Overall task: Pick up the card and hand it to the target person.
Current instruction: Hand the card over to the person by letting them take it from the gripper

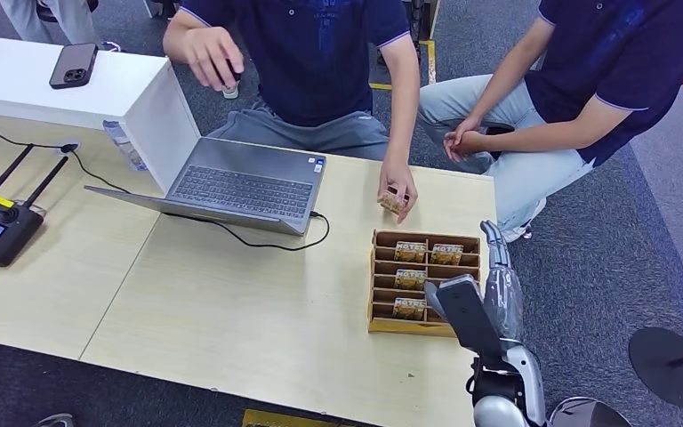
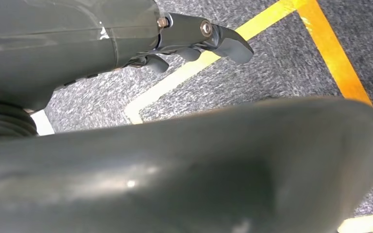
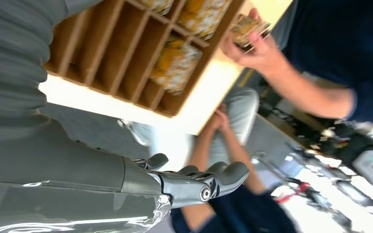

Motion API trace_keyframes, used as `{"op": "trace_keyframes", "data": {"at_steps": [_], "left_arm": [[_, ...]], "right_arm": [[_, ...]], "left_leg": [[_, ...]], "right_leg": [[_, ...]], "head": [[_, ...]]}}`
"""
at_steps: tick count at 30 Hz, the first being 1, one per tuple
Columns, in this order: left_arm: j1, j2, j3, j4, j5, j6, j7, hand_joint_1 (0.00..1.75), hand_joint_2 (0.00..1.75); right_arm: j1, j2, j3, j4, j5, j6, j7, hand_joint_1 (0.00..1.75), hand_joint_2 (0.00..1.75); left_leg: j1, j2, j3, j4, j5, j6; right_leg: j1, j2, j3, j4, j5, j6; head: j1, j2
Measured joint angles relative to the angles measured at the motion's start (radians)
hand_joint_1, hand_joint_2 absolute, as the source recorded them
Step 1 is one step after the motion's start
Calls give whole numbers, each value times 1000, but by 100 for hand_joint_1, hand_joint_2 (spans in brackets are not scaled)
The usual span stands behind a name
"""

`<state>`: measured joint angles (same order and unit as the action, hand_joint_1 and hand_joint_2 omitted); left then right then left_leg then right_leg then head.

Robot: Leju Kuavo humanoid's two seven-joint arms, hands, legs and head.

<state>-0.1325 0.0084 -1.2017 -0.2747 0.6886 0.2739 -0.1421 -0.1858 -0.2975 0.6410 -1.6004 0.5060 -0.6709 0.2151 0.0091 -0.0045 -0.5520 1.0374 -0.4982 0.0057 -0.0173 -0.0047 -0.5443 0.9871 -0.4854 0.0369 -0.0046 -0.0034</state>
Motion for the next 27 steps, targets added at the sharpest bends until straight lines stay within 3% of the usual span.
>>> {"op": "trace_keyframes", "data": {"at_steps": [6, 13, 21, 25, 27], "left_arm": [[17, 2, 11, 0, 17, 4, -10, 0, 0], [23, 4, 14, 0, 19, 9, -10, 0, 0], [22, 4, 26, 0, 33, 11, -12, 0, 0], [22, 5, 28, 0, 33, 9, -15, 0, 0], [22, 6, 28, 1, 34, 6, -18, 0, 0]], "right_arm": [[115, -31, -109, -10, -192, -28, -75, 0, 175], [210, -52, -244, 15, -274, -29, -116, 0, 175], [234, -55, -304, 39, -344, -23, -139, 0, 175], [235, -63, -306, 47, -535, 48, -234, 0, 175], [235, -70, -307, 48, -683, 158, -297, 0, 175]], "left_leg": [[0, 0, 0, 0, 0, 0], [0, 0, 0, 0, 0, 0], [0, 0, 0, 0, 0, 0], [0, 0, 0, 0, 0, 0], [0, 0, 0, 0, 0, 0]], "right_leg": [[0, 0, 0, 0, 0, 0], [0, 0, 0, 0, 0, 0], [0, 0, 0, 0, 0, 0], [0, 0, 0, 0, 0, 0], [0, 0, 0, 0, 0, 0]], "head": [[0, 0], [0, 0], [0, 0], [0, 0], [0, 0]]}}
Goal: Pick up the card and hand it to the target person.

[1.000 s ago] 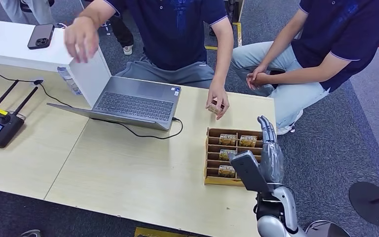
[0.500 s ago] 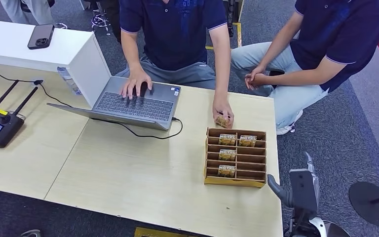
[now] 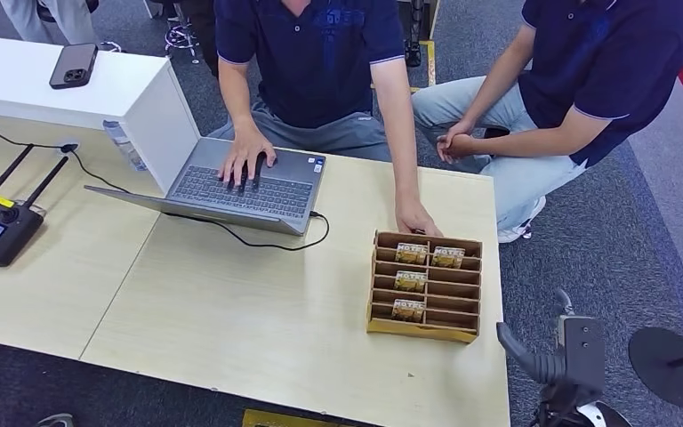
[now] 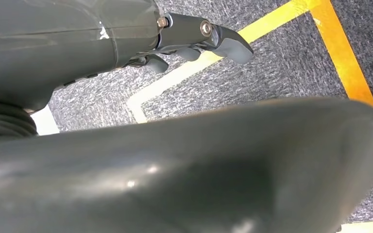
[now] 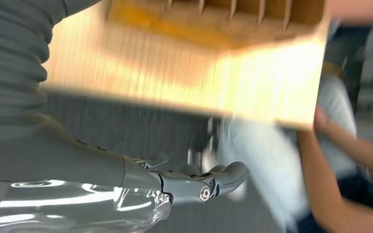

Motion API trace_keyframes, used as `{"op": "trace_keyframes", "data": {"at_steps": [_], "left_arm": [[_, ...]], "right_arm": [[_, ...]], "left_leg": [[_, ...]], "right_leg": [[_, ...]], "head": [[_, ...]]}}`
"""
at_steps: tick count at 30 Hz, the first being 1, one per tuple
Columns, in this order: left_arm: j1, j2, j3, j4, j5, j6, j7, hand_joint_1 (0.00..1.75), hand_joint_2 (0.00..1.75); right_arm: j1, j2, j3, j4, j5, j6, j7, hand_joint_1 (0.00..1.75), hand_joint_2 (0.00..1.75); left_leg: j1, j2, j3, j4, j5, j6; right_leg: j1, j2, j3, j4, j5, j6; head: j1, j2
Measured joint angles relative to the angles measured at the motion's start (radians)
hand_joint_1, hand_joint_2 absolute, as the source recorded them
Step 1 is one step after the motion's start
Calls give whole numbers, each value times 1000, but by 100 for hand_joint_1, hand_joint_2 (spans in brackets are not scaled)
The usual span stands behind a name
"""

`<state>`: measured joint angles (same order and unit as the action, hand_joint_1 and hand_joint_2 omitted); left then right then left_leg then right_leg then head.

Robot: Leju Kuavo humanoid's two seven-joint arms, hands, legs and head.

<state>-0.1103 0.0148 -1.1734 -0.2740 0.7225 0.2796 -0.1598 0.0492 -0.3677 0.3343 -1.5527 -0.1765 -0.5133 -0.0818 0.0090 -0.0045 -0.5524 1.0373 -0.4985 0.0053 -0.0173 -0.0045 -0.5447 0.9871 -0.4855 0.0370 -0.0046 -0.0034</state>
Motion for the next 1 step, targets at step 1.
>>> {"op": "trace_keyframes", "data": {"at_steps": [1], "left_arm": [[0, 0, 0, 0, 0, -1, -1, 0, 0]], "right_arm": [[0, -2, 0, 0, -41, 35, -17, 0, 175]], "left_leg": [[0, 0, 0, 0, 0, 0]], "right_leg": [[0, 0, 0, 0, 0, 0]], "head": [[0, 0]]}}
